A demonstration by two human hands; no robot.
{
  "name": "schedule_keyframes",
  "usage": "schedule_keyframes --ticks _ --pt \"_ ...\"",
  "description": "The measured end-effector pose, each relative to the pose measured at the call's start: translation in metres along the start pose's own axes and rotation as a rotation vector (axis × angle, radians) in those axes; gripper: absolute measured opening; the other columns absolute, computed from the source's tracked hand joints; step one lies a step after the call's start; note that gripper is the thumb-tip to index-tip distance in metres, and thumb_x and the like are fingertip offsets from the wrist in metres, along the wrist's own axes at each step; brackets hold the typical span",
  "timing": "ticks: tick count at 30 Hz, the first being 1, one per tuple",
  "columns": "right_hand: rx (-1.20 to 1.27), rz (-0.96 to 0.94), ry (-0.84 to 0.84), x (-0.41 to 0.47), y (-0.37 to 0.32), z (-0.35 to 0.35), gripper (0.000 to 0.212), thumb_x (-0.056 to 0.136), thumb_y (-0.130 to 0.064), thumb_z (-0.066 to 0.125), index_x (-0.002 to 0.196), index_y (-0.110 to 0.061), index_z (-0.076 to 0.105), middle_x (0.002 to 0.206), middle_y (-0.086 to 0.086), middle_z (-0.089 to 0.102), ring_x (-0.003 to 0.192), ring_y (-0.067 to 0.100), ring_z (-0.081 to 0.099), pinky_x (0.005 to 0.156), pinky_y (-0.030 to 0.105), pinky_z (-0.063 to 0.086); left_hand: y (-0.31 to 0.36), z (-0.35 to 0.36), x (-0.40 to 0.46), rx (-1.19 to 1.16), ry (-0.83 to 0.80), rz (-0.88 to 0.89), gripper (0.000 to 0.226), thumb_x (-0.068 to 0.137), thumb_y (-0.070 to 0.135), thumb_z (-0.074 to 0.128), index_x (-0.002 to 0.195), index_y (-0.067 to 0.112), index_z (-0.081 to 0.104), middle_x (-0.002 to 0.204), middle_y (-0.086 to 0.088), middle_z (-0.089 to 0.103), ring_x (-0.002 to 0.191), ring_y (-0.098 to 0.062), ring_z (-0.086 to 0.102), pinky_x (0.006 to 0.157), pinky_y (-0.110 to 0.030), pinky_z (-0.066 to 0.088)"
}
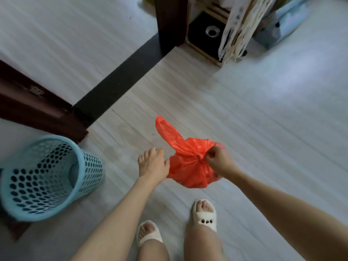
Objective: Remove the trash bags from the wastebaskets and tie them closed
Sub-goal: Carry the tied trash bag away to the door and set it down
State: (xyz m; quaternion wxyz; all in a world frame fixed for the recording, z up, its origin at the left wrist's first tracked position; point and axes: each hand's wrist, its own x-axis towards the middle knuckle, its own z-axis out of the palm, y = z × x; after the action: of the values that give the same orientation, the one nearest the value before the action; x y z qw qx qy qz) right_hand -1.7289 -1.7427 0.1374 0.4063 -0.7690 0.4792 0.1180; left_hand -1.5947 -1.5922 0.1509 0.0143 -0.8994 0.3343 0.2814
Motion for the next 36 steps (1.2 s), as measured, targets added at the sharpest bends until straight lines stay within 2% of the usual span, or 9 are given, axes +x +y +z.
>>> schedule_keyframes --ticks 2,8,12,15,20,23,26,32,36 --pt "0.035 0.023 0.009 -0.037 -0.003 -0.054 0.012 0.077 -0.008 0.05 0.078 -0.012 0.062 0.082 0.009 0.065 0.082 0.021 0.06 0.066 0.028 0.038 0.031 -0.049 -0.024 0.021 -0.01 0.037 0.052 0.091 0.036 0.044 0.138 0.017 0.034 0.143 -0.008 0.038 0.132 -0.028 0.035 0.107 -0.042 0.028" --pt "0.107 0.221 0.088 -0.139 -0.003 -0.227 0.022 0.079 -0.009 0.05 0.092 -0.006 0.067 0.1 0.016 0.071 0.099 0.03 0.063 0.079 0.031 0.045 0.156 -0.184 -0.093 0.037 0.001 0.174 0.061 0.091 0.035 0.044 0.146 0.021 0.022 0.154 -0.006 0.024 0.141 -0.026 0.021 0.114 -0.048 0.019" --pt "0.211 0.308 0.22 -0.188 0.017 -0.308 0.025 0.079 -0.01 0.049 0.097 -0.008 0.068 0.106 0.014 0.07 0.103 0.029 0.062 0.082 0.029 0.044 0.246 -0.232 -0.121 0.079 -0.022 0.271 0.061 0.091 0.036 0.045 0.146 0.021 0.022 0.154 -0.008 0.024 0.142 -0.026 0.019 0.116 -0.049 0.016" --pt "0.278 0.352 0.333 -0.211 0.041 -0.356 0.027 0.082 -0.011 0.05 0.104 -0.008 0.066 0.111 0.012 0.068 0.107 0.028 0.061 0.086 0.029 0.044 0.315 -0.246 -0.132 0.1 -0.032 0.378 0.062 0.09 0.036 0.045 0.146 0.02 0.023 0.154 -0.008 0.025 0.142 -0.026 0.021 0.116 -0.048 0.017" --pt "0.386 0.4 0.505 -0.214 0.085 -0.428 0.023 0.083 -0.011 0.051 0.1 -0.008 0.066 0.108 0.011 0.069 0.104 0.027 0.06 0.076 0.024 0.036 0.416 -0.254 -0.123 0.149 -0.043 0.525 0.059 0.091 0.035 0.044 0.145 0.02 0.025 0.153 -0.006 0.026 0.141 -0.024 0.022 0.116 -0.048 0.018" --pt "0.411 0.441 0.594 -0.204 0.122 -0.478 0.024 0.082 -0.011 0.052 0.101 -0.009 0.067 0.109 0.011 0.069 0.106 0.027 0.06 0.084 0.028 0.041 0.483 -0.255 -0.103 0.184 -0.034 0.616 0.06 0.091 0.036 0.044 0.145 0.02 0.024 0.153 -0.006 0.026 0.141 -0.025 0.023 0.115 -0.048 0.017" --pt "0.434 0.523 0.653 -0.183 0.171 -0.534 0.024 0.079 -0.011 0.052 0.096 -0.011 0.069 0.106 0.012 0.07 0.106 0.029 0.06 0.089 0.033 0.044 0.567 -0.25 -0.071 0.197 -0.041 0.697 0.06 0.091 0.035 0.045 0.145 0.021 0.024 0.153 -0.007 0.026 0.141 -0.025 0.023 0.115 -0.048 0.017" --pt "0.471 0.662 0.669 -0.152 0.265 -0.643 0.023 0.079 -0.011 0.053 0.096 -0.008 0.068 0.106 0.013 0.07 0.105 0.03 0.06 0.088 0.032 0.044 0.745 -0.251 -0.03 0.262 -0.052 0.857 0.06 0.09 0.033 0.047 0.144 0.021 0.025 0.151 -0.007 0.028 0.139 -0.027 0.026 0.114 -0.05 0.019" --pt "0.509 0.727 0.791 -0.148 0.328 -0.73 0.021 0.082 -0.009 0.052 0.097 -0.008 0.067 0.107 0.016 0.068 0.105 0.033 0.059 0.087 0.034 0.044 0.869 -0.252 -0.023 0.364 -0.051 0.995 0.056 0.091 0.031 0.043 0.144 0.02 0.025 0.152 -0.007 0.027 0.138 -0.027 0.026 0.113 -0.05 0.019"
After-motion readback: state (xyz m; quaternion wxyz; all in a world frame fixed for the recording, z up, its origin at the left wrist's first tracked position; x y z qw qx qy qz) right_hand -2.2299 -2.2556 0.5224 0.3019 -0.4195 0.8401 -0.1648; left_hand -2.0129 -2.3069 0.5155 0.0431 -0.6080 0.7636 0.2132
